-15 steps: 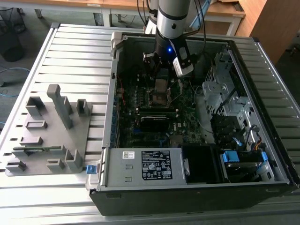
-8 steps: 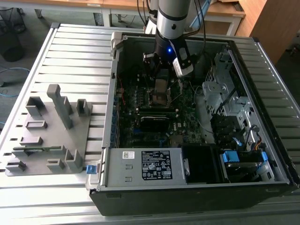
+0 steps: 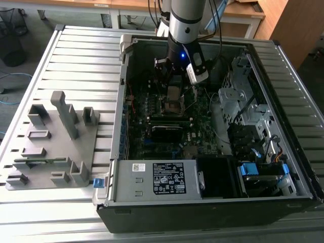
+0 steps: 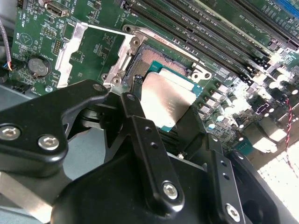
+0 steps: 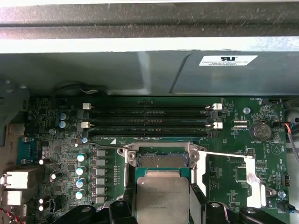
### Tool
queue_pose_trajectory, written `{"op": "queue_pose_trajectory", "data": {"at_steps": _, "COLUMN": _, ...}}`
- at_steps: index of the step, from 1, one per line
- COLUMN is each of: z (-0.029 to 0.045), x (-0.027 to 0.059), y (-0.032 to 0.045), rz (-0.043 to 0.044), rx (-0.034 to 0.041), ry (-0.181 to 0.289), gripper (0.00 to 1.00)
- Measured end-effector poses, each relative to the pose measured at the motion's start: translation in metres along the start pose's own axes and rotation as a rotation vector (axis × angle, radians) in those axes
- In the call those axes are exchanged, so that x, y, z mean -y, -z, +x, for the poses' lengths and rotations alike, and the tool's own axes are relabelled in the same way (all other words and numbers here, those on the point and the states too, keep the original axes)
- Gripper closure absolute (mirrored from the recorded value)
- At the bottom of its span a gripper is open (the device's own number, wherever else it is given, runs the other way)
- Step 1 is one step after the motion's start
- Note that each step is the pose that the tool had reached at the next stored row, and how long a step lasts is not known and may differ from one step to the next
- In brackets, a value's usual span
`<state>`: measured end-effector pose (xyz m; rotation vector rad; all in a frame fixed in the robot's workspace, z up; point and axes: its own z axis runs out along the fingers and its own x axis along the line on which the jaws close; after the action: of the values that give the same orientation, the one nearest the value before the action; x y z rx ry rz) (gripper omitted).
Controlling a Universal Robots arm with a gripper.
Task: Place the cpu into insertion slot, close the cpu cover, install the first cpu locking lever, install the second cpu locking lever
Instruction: 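Place the cpu into insertion slot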
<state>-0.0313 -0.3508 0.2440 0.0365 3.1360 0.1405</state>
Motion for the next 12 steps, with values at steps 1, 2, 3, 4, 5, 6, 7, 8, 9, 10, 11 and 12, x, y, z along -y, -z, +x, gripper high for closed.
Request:
{"op": "queue_pose_trajectory", "data": {"at_steps": 1, "z": 0.0, "x": 0.0, "y": -0.0002, "rz": 0.0, "rx": 0.0002, "ry": -0.001, "gripper": 0.46}}
{"op": "queue_pose_trajectory", "data": {"at_steps": 2, "z": 0.0, "x": 0.0, "y": -0.0003, "rz": 0.0, "rx": 0.0005, "ry": -0.005, "gripper": 0.46}}
{"op": "queue_pose_trajectory", "data": {"at_steps": 3, "z": 0.0, "x": 0.0, "y": -0.0004, "rz": 0.0, "rx": 0.0009, "ry": -0.01, "gripper": 0.46}}
{"op": "queue_pose_trajectory", "data": {"at_steps": 4, "z": 0.0, "x": 0.0, "y": -0.0005, "rz": 0.0002, "rx": 0.0012, "ry": -0.013, "gripper": 0.46}}
{"op": "queue_pose_trajectory", "data": {"at_steps": 5, "z": 0.0, "x": 0.0, "y": -0.0005, "rz": 0.0002, "rx": 0.0013, "ry": -0.015, "gripper": 0.46}}
{"op": "queue_pose_trajectory", "data": {"at_steps": 6, "z": 0.0, "x": 0.0, "y": -0.0005, "rz": 0.0002, "rx": 0.0014, "ry": -0.015, "gripper": 0.46}}
{"op": "queue_pose_trajectory", "data": {"at_steps": 7, "z": 0.0, "x": 0.0, "y": -0.0005, "rz": 0.0001, "rx": 0.0013, "ry": -0.015, "gripper": 0.46}}
{"op": "queue_pose_trajectory", "data": {"at_steps": 8, "z": 0.0, "x": 0.0, "y": -0.0005, "rz": 0.0001, "rx": 0.0014, "ry": -0.015, "gripper": 0.46}}
{"op": "queue_pose_trajectory", "data": {"at_steps": 9, "z": 0.0, "x": 0.0, "y": -0.0006, "rz": 0.0001, "rx": 0.0014, "ry": -0.015, "gripper": 0.46}}
{"op": "queue_pose_trajectory", "data": {"at_steps": 10, "z": -0.0001, "x": 0.0, "y": -0.0012, "rz": -0.0004, "rx": 0.002, "ry": -0.018, "gripper": 0.46}}
{"op": "queue_pose_trajectory", "data": {"at_steps": 11, "z": 0.0, "x": 0.0001, "y": -0.0017, "rz": -0.0003, "rx": 0.0028, "ry": -0.029, "gripper": 0.46}}
{"op": "queue_pose_trajectory", "data": {"at_steps": 12, "z": 0.0, "x": 0.0002, "y": -0.0022, "rz": 0.0001, "rx": 0.0041, "ry": -0.045, "gripper": 0.46}}
